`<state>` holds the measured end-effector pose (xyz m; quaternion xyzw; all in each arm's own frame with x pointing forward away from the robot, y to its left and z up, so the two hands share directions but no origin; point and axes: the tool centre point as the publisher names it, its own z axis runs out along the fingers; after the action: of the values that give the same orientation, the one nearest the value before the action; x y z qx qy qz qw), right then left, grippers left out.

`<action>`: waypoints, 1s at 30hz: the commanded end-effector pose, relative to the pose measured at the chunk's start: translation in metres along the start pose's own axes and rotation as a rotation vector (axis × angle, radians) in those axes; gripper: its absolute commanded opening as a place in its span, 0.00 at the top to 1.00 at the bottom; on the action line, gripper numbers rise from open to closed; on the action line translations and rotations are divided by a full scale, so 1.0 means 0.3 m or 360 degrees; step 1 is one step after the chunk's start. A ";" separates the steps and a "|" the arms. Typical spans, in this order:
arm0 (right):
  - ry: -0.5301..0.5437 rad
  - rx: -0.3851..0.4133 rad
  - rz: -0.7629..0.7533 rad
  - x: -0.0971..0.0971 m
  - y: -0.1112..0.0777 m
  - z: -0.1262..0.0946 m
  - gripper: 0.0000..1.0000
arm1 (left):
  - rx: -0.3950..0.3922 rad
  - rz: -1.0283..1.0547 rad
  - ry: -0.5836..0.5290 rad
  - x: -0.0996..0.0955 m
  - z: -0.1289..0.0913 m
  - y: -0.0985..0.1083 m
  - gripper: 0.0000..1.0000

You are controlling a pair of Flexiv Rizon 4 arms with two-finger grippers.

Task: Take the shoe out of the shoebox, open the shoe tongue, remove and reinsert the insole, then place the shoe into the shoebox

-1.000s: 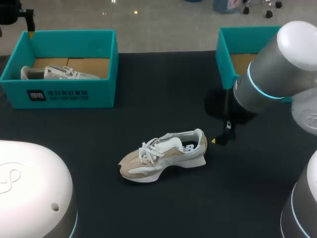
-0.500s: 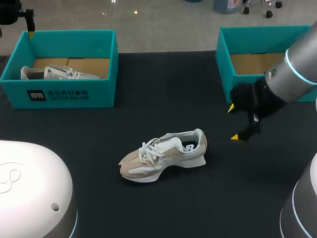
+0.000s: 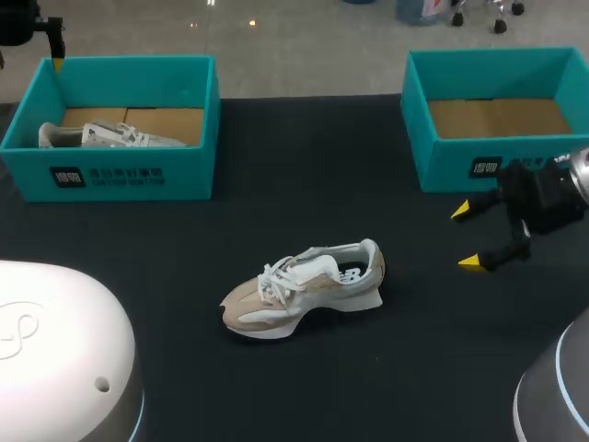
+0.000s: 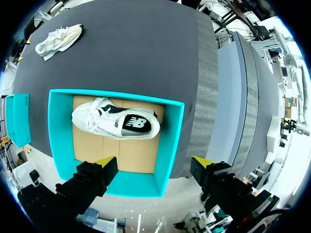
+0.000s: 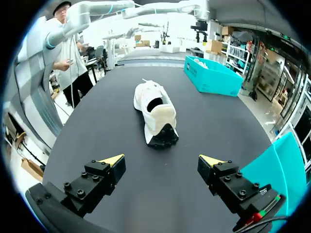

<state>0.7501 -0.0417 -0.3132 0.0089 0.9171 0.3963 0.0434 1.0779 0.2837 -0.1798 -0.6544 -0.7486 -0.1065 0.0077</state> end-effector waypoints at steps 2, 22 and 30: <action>0.0001 -0.0523 -0.0066 0.007 -0.029 0.003 0.00 | 0.0000 0.0001 0.0004 0.000 -0.003 -0.001 0.00; -0.0064 -0.0512 -0.0092 0.004 -0.062 0.022 0.00 | 0.0000 0.0001 0.0004 0.000 -0.003 -0.001 0.00; -0.0069 -0.0458 -0.0075 0.001 -0.117 0.072 0.00 | 0.0000 0.0001 0.0004 0.000 -0.003 -0.001 0.00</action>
<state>0.7500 -0.0532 -0.3495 -0.0121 0.8480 0.5245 0.0748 1.0779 0.2837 -0.1798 -0.6544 -0.7486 -0.1065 0.0077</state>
